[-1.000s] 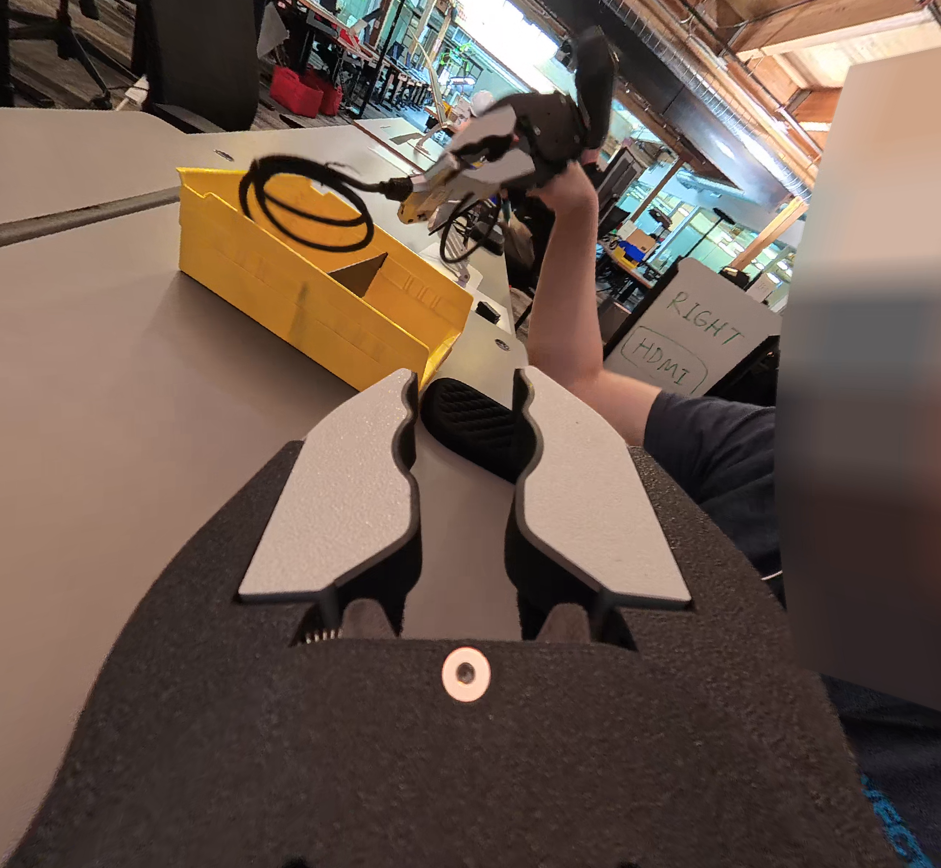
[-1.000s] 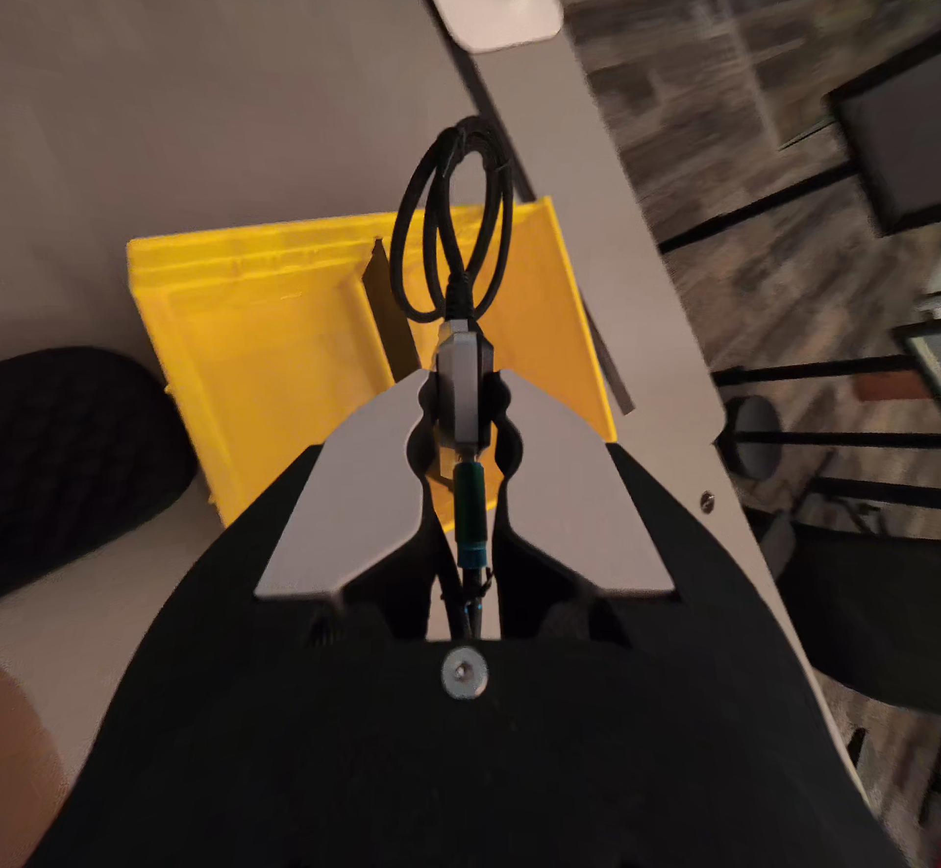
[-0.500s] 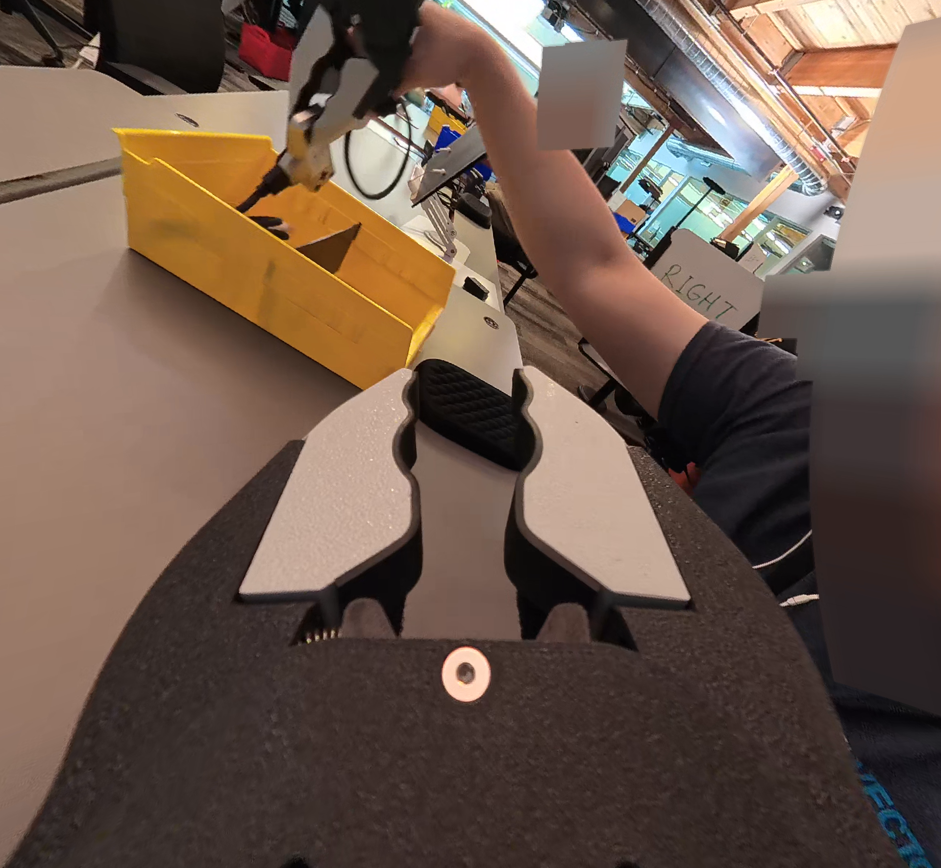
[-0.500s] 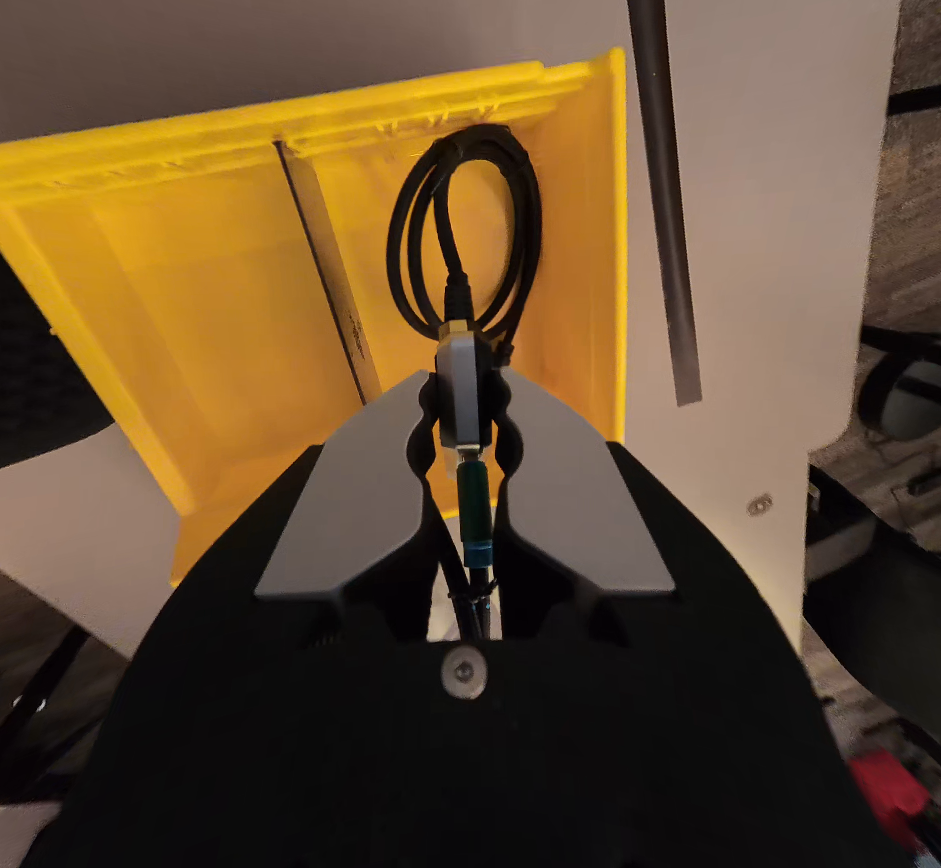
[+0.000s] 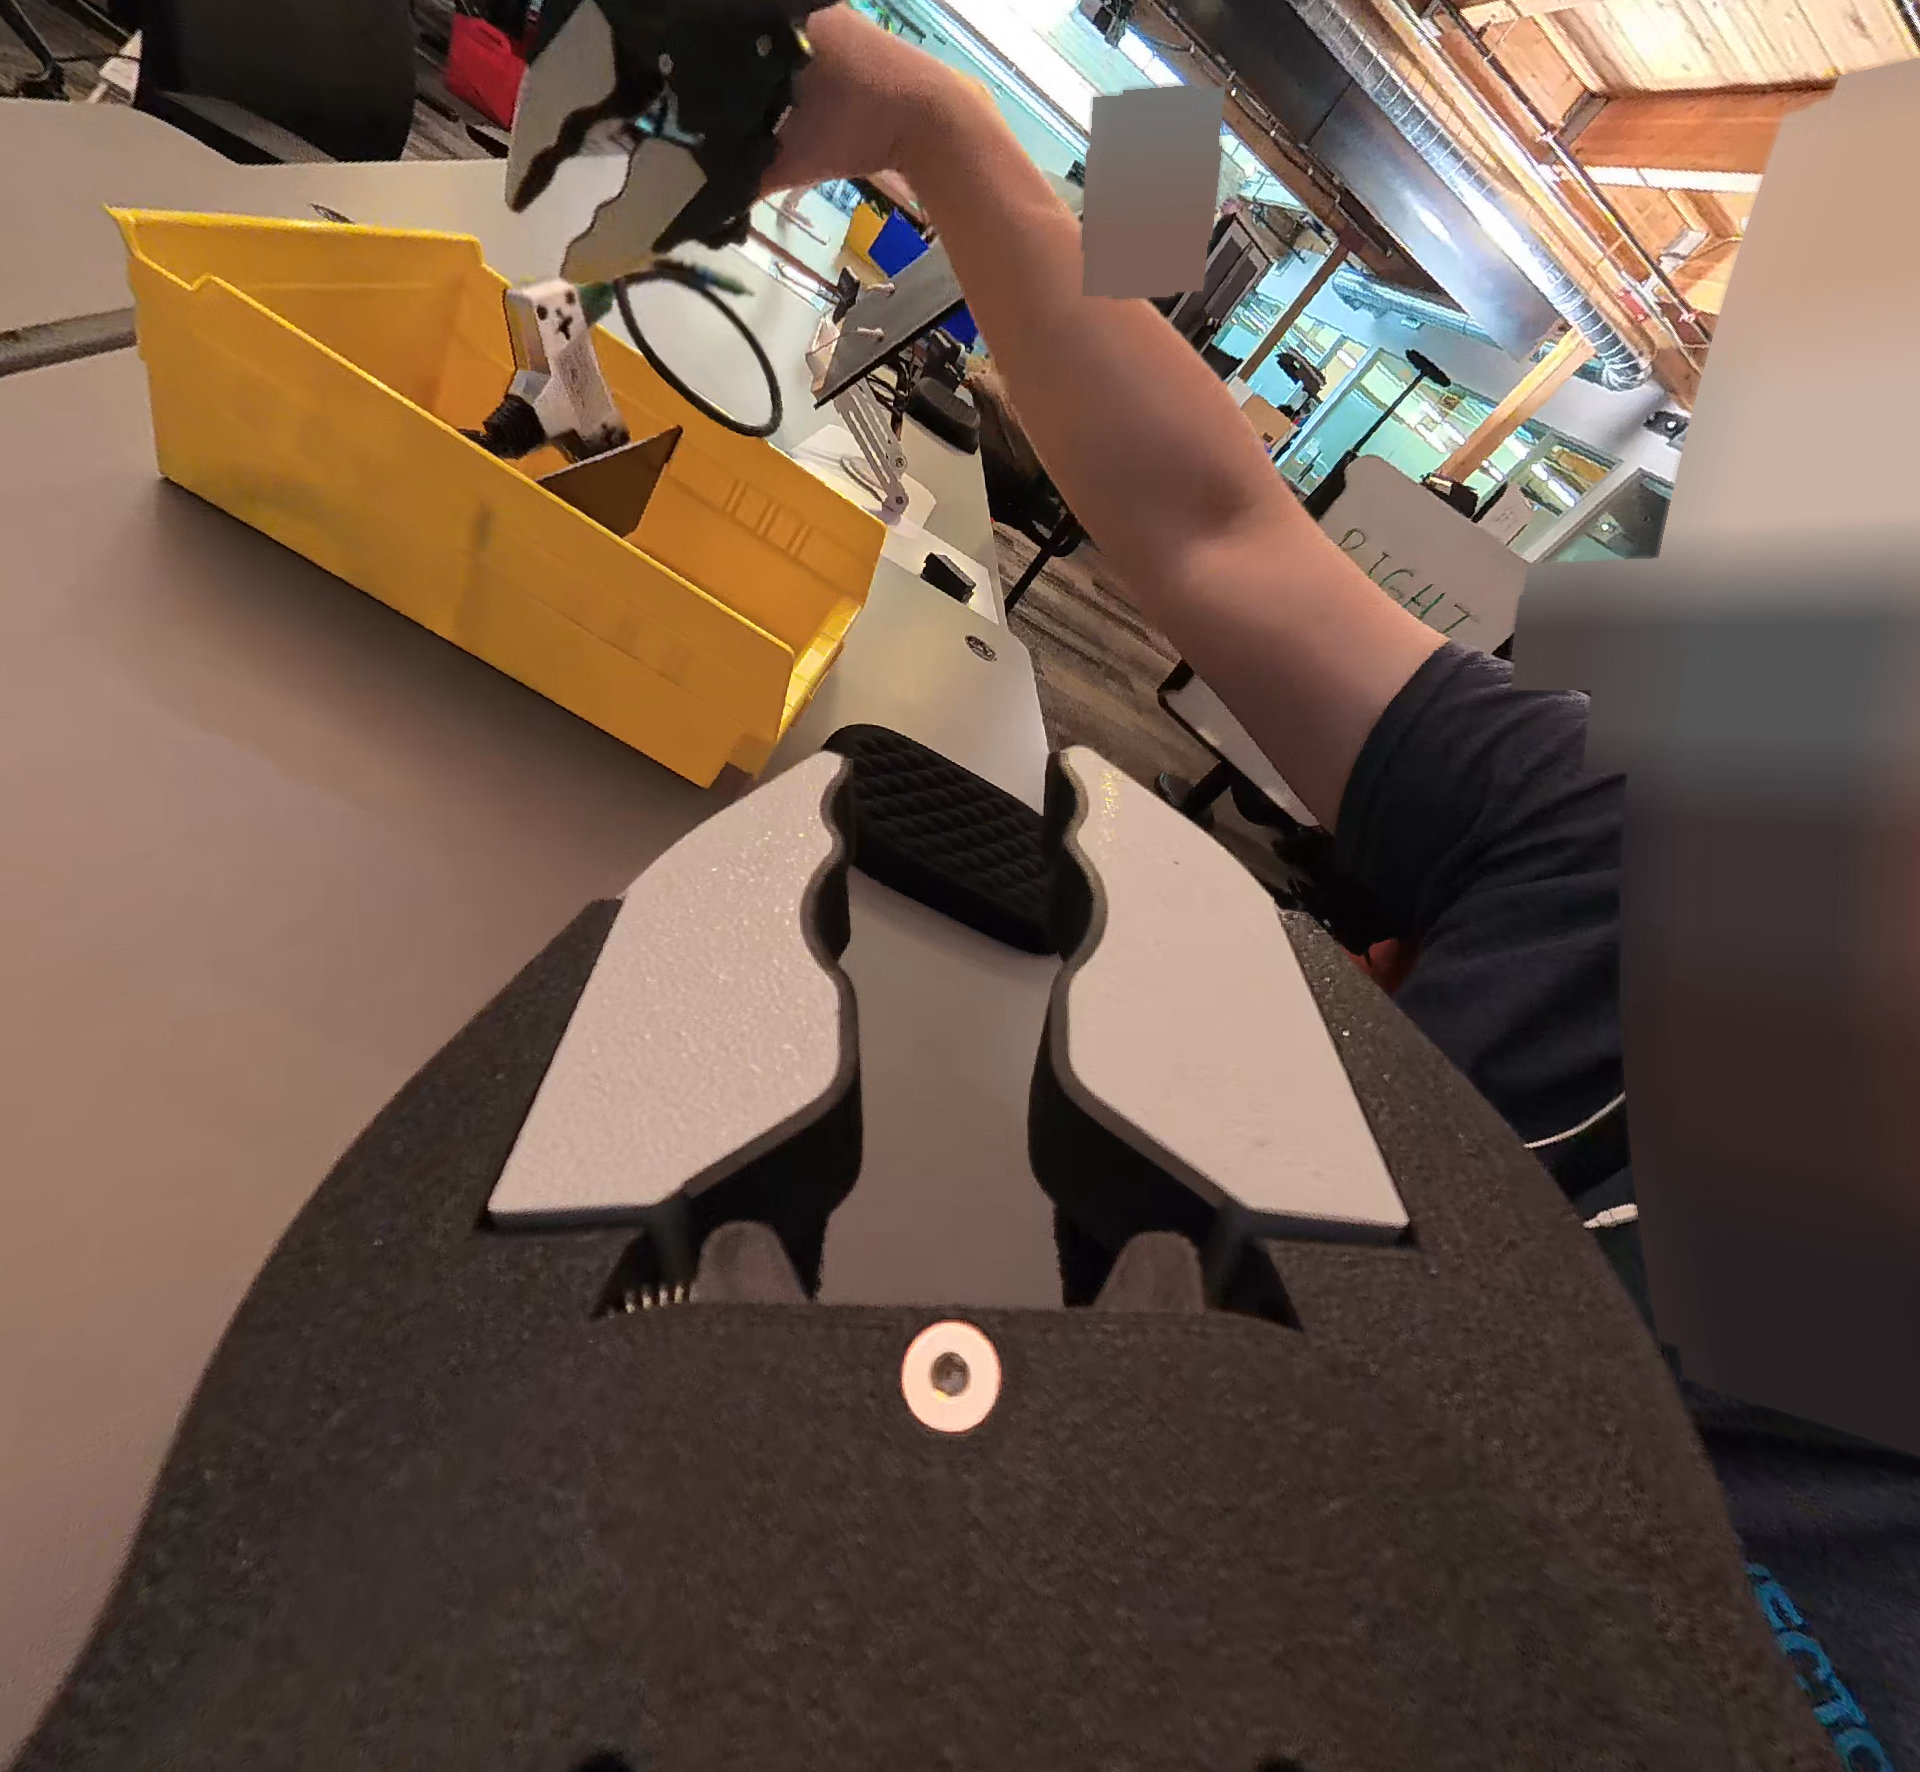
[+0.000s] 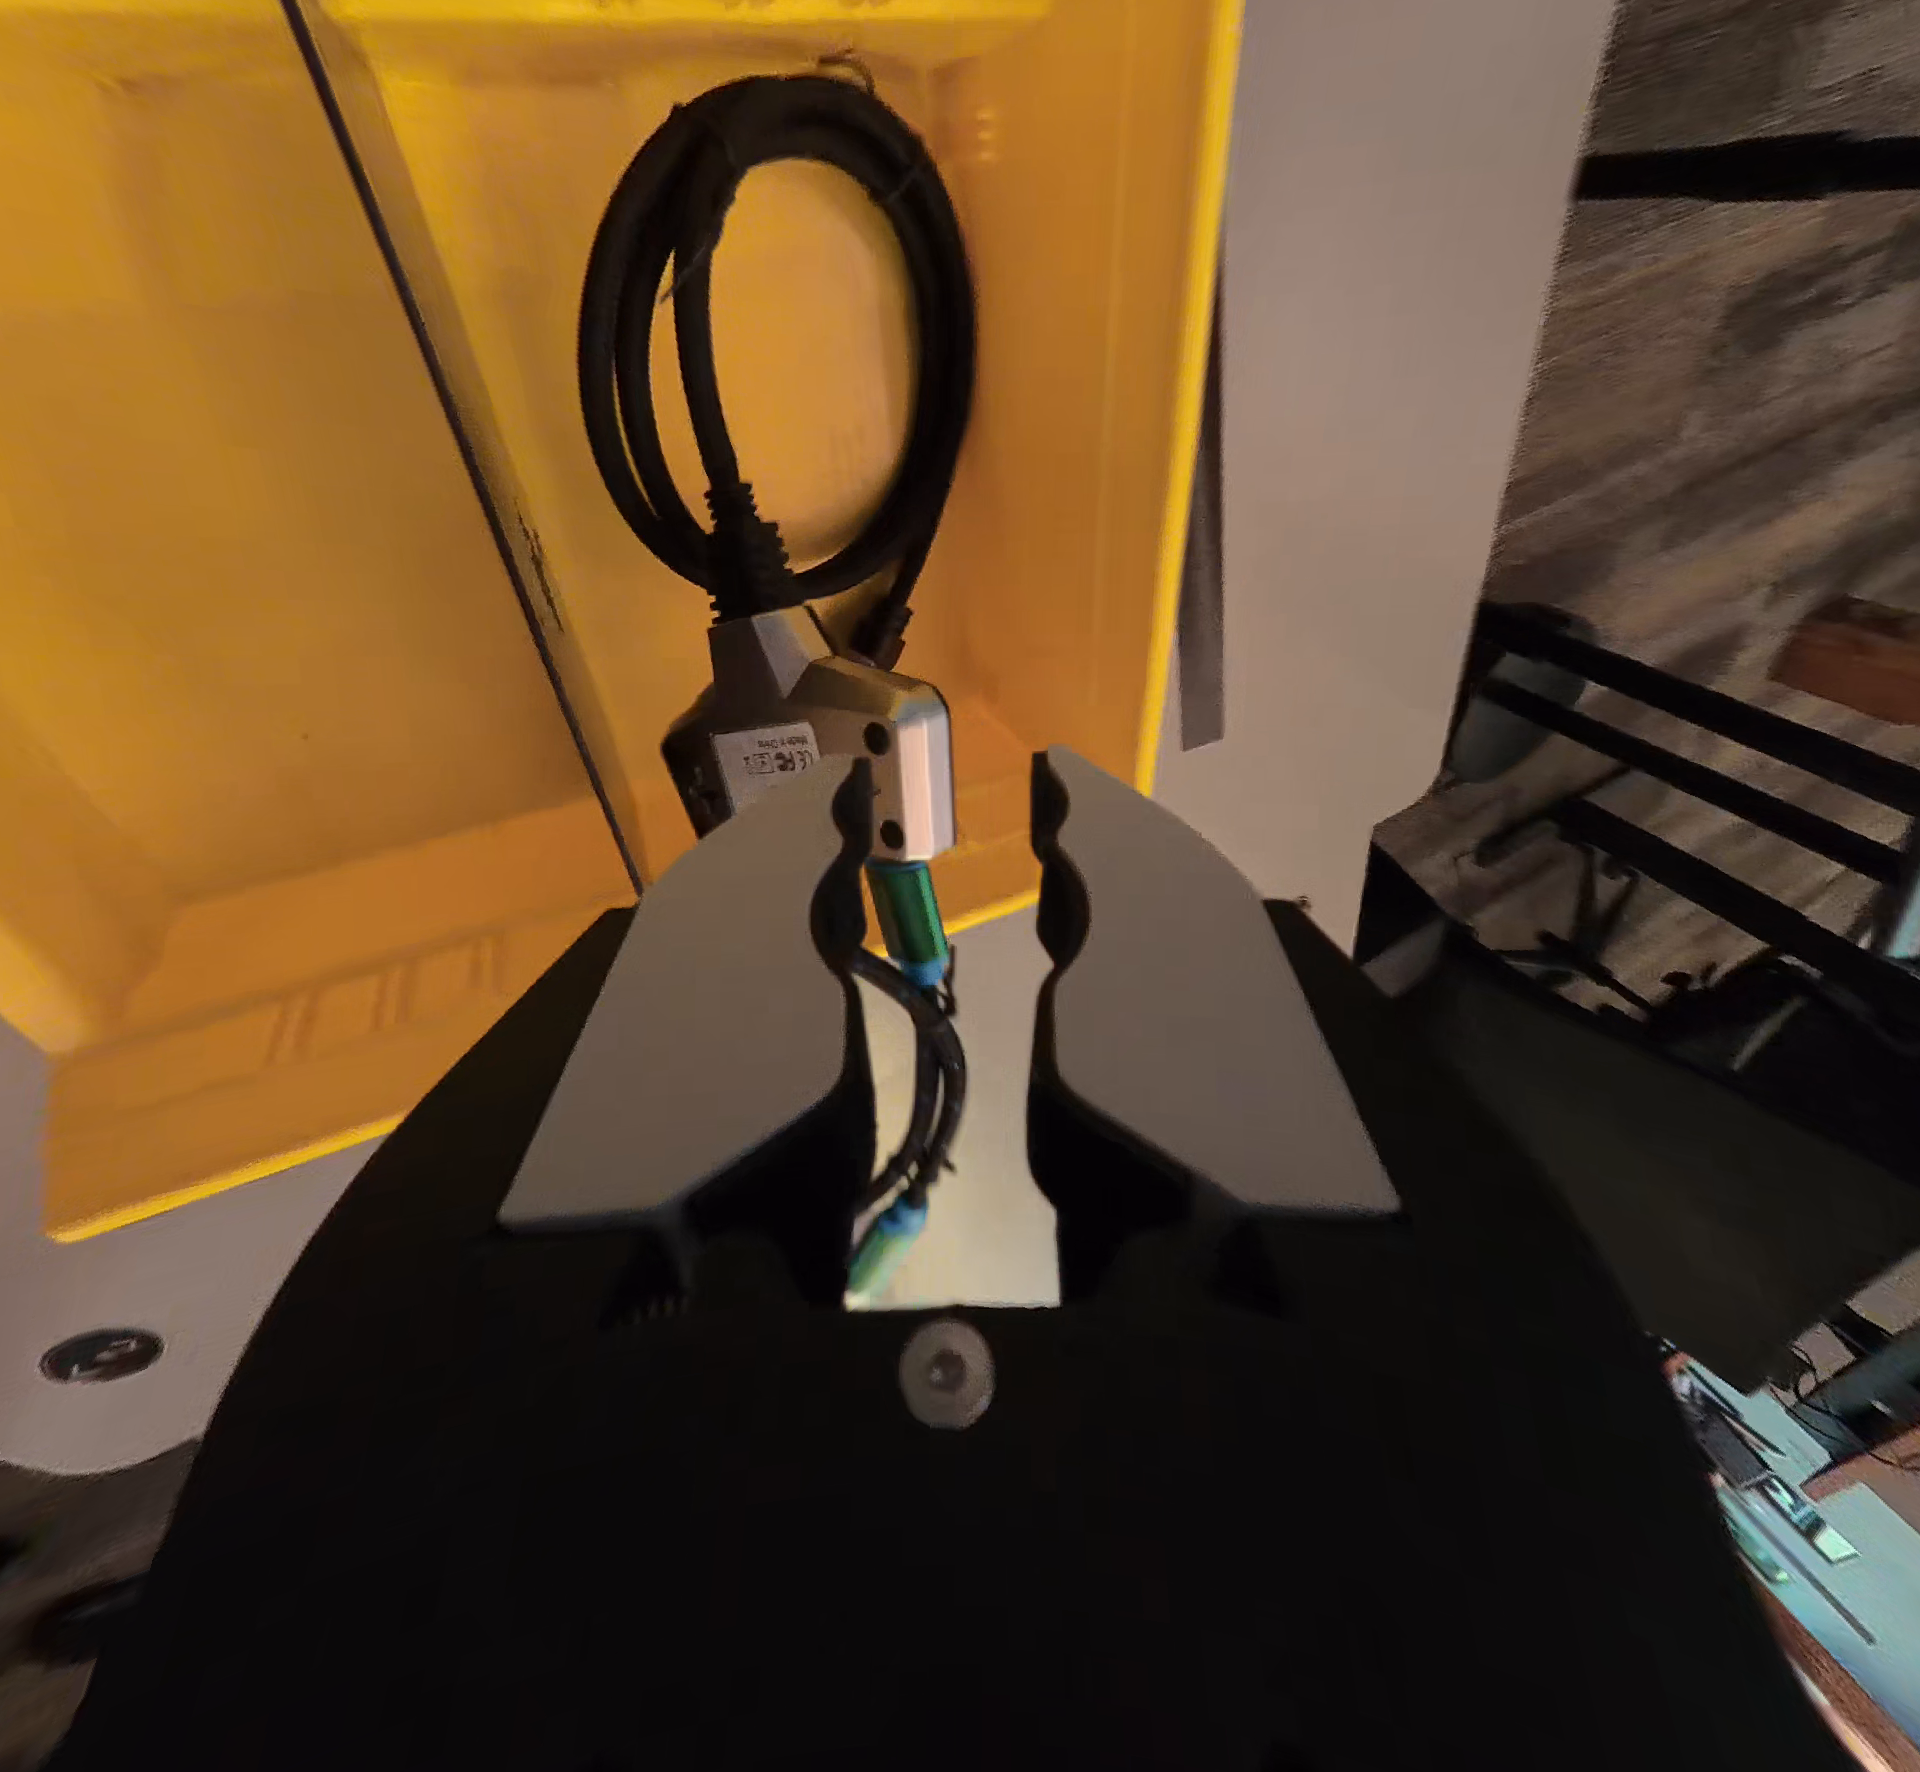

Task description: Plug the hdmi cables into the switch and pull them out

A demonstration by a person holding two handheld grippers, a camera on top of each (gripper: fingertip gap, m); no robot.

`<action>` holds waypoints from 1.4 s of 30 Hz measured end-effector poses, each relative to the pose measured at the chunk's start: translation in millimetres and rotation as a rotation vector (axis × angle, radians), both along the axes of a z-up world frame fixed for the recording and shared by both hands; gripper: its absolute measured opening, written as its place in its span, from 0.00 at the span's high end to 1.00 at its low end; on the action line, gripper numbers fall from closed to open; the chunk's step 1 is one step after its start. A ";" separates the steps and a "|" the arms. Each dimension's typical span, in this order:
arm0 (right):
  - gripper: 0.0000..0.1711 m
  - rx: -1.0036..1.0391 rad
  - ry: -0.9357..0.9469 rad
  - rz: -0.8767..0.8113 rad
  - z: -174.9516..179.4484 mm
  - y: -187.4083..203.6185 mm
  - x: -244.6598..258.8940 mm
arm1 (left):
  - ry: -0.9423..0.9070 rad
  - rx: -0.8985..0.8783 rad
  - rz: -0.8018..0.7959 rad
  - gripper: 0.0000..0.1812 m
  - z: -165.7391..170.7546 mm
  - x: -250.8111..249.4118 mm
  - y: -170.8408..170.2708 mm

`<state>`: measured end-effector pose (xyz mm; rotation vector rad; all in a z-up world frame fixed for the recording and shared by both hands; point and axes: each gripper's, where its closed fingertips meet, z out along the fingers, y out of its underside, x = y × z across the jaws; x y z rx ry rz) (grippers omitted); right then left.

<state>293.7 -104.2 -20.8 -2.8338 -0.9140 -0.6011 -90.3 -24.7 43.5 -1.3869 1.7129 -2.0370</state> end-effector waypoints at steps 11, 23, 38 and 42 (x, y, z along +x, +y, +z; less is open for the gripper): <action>0.75 1.045 0.094 0.027 187.2 9.0 -123.7 | -0.103 0.048 0.089 0.81 35.9 -18.7 22.9; 0.72 1.504 0.624 0.114 207.9 3.5 -225.5 | 0.124 0.799 0.795 0.84 37.4 -107.5 187.4; 0.72 1.317 0.493 0.098 155.7 55.2 -213.9 | 0.930 0.931 0.655 0.86 -117.4 -153.1 256.9; 0.72 1.312 0.489 0.115 155.5 55.3 -216.2 | 0.991 0.973 0.629 0.87 -133.0 -158.7 263.6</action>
